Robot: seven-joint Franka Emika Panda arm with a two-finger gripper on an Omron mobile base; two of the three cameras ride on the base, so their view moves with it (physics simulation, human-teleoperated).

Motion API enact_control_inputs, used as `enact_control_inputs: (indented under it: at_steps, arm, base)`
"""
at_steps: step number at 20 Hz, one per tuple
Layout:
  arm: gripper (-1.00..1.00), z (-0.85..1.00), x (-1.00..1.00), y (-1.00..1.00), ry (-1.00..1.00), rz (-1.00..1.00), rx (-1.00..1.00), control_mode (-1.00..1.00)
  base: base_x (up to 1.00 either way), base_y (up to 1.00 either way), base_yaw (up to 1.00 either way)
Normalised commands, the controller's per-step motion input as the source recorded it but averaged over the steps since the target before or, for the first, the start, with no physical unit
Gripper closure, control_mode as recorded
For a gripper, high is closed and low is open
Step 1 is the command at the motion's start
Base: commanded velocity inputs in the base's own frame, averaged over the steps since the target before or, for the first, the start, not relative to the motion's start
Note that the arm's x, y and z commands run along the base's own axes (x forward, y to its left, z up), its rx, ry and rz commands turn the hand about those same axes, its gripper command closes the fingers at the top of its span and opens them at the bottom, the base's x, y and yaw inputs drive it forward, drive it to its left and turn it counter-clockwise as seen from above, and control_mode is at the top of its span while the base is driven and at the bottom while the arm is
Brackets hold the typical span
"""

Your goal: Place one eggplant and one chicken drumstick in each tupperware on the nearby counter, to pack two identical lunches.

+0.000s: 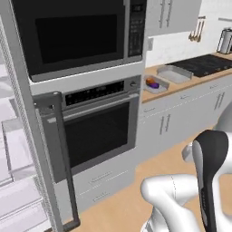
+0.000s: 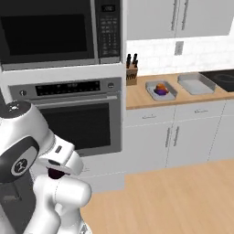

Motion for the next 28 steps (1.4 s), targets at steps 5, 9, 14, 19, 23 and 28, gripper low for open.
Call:
enact_control_inputs:
  at_steps: [5,9,14,19,23,28]
  arm:
    - [1.0,0.0,0.0,0.0,0.0,0.0,0.0,1.0]
    - [1.0,0.0,0.0,0.0,0.0,0.0,0.0,1.0]
    - [1.0,0.0,0.0,0.0,0.0,0.0,0.0,1.0]
    - [1.0,0.0,0.0,0.0,0.0,0.0,0.0,1.0]
    - [1.0,0.0,0.0,0.0,0.0,0.0,0.0,1.0]
    - [1.0,0.0,0.0,0.0,0.0,0.0,0.0,1.0]
  base:
    - [1.0,-0.9,0.01]
    - [0.98,-1.0,0.19]
    - [0.99,-1.0,0.26]
    - [0.99,-1.0,0.36]
    - [0.88,-1.0,0.36]
    - [0.56,-0.99,0.31]
